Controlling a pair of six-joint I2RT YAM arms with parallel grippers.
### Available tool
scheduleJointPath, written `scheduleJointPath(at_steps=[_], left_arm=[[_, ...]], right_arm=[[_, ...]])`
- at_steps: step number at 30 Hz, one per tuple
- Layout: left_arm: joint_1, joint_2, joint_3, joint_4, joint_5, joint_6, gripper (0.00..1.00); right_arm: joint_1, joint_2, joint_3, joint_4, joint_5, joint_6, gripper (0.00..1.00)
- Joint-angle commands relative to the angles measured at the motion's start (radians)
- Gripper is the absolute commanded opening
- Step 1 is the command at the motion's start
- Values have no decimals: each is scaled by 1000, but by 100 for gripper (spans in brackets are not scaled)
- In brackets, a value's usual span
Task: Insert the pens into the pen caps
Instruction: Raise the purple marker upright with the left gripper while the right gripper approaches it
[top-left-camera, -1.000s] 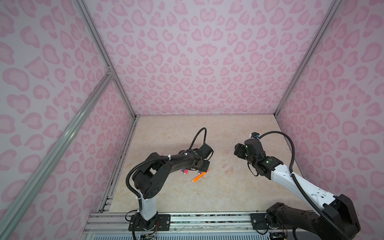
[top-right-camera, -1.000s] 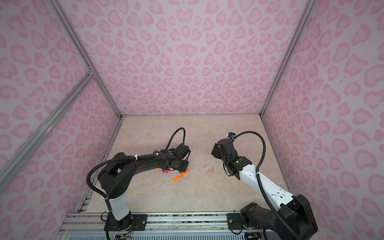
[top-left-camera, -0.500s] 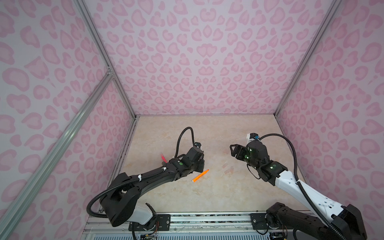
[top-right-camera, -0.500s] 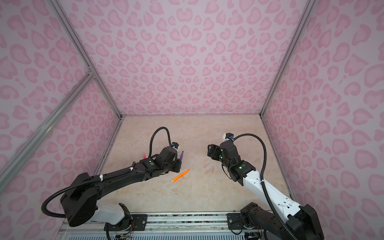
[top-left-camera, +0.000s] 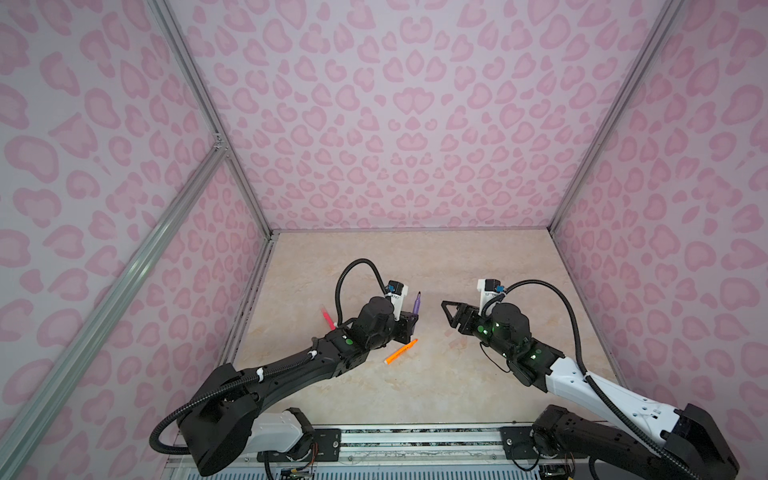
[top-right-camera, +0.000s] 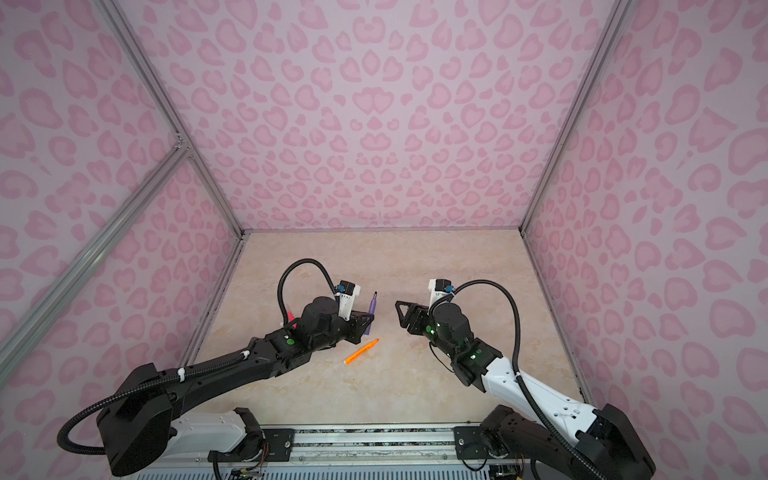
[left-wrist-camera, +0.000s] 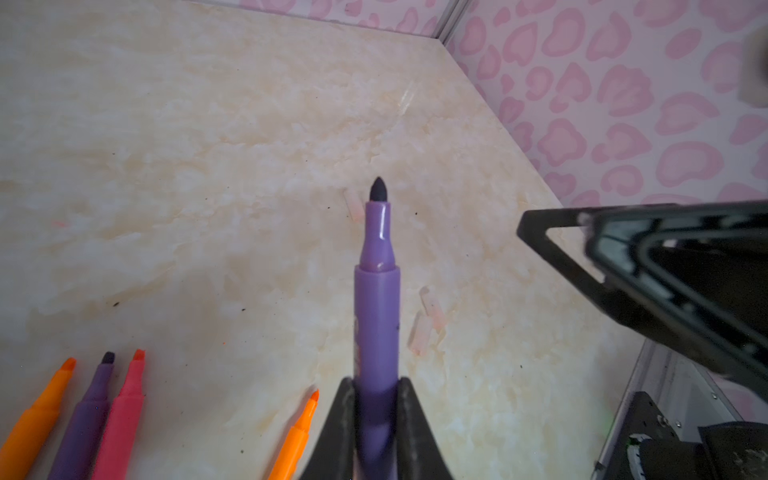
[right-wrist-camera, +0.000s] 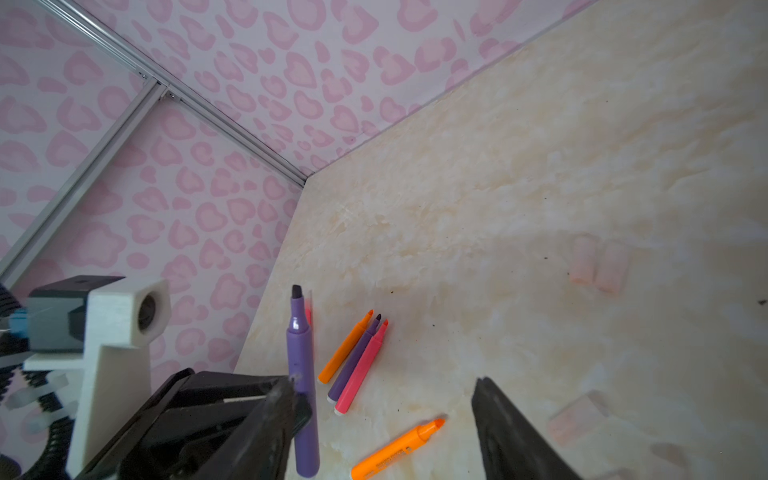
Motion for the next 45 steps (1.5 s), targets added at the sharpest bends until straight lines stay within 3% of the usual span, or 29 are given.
scheduleJointPath(at_steps=[1,9,14,18,34,36,41,45], left_arm=[[-14,-1,23,58,46,34,3],[-27,-11,29,58,77,23,3],[-30,-25,25,59,90,30,3],[-33,-14,35,56,102,33,3],[-39,28,71,19,84,31,3],[-39,35,75,15,83,28,8],[-40,43,79,13,83,27,23],[-40,64,88,13,99,25,25]], right_arm=[[7,10,37,75,-80,-19,67],[40,34,58,70,-71,-43,67],[46,124,108,55,-125,-41,57],[75,176,154,-8,-88,-73,51],[95,203,158,-22,-53,-49,5],[101,201,160,-23,-52,-49,0],[126,192,153,-11,-42,-42,0],[142,191,137,21,-51,-18,0]])
